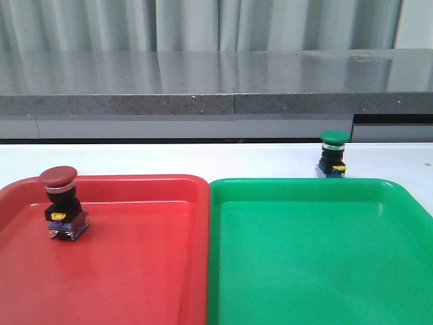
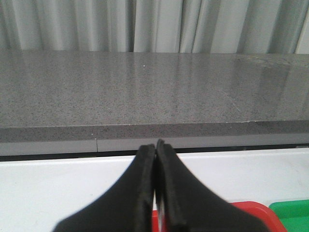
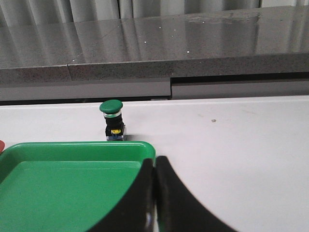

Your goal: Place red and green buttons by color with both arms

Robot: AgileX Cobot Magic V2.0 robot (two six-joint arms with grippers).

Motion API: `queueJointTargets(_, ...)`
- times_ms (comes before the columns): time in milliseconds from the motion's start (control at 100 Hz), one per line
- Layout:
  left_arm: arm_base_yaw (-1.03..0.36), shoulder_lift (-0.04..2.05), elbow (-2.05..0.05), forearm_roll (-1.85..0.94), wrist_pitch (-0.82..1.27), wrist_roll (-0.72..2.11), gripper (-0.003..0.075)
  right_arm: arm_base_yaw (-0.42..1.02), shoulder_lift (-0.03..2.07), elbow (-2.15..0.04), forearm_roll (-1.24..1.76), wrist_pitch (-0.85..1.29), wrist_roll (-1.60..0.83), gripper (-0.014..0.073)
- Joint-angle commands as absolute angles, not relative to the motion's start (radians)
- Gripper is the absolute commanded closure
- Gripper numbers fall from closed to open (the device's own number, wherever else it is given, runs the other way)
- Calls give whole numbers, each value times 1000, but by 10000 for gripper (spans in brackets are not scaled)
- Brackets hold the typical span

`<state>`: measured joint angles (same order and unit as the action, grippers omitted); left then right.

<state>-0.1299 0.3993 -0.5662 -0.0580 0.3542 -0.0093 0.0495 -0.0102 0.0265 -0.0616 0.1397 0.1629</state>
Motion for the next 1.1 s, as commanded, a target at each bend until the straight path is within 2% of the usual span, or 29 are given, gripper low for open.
queueJointTargets(0, -128, 411, -594, -59, 282, -13, 739, 46, -26, 13, -62, 53, 161, 661)
queueJointTargets(680, -128, 403, -587, -14, 273, -13, 739, 46, -26, 13, -62, 53, 161, 661)
queueJointTargets(950, -128, 264, -369, 39, 78, -13, 739, 46, -26, 13, -62, 53, 161, 661)
queueJointTargets(1090, -127, 157, -231, 39, 54, -13, 739, 46, -26, 13, -62, 53, 161, 661)
